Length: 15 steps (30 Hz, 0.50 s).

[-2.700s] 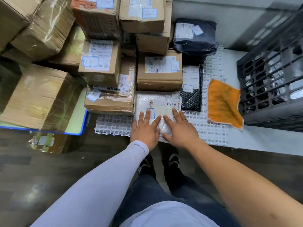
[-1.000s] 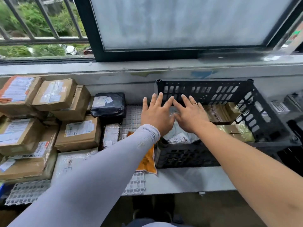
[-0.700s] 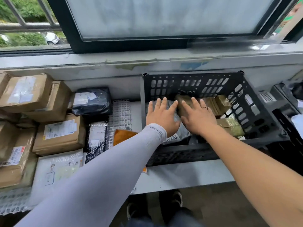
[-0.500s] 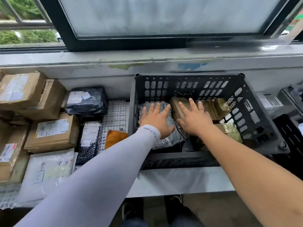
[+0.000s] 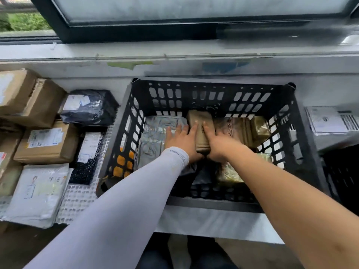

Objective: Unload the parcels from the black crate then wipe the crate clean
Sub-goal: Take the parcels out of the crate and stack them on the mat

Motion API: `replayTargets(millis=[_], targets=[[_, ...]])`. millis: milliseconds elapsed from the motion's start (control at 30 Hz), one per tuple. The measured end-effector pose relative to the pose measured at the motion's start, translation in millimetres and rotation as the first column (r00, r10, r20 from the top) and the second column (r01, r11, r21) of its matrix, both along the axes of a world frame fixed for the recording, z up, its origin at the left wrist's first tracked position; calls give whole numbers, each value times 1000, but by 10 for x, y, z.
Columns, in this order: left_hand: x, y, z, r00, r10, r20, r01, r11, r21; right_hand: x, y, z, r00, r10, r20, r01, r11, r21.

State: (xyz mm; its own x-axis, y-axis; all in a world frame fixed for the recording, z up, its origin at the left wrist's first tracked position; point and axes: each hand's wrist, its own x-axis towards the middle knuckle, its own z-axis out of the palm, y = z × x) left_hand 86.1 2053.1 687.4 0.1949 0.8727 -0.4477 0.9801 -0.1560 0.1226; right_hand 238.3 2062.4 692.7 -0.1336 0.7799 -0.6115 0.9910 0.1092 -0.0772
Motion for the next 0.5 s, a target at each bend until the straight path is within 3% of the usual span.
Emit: replayTargets(millis=[167, 500], targets=[[58, -10, -109, 997, -20, -73, 25, 998, 65, 10, -32, -143, 997, 7, -72, -2, 997, 71], [-23, -123, 109, 998, -41, -47, 48, 986, 159, -63, -221, 75, 991, -54, -126, 81, 972, 220]])
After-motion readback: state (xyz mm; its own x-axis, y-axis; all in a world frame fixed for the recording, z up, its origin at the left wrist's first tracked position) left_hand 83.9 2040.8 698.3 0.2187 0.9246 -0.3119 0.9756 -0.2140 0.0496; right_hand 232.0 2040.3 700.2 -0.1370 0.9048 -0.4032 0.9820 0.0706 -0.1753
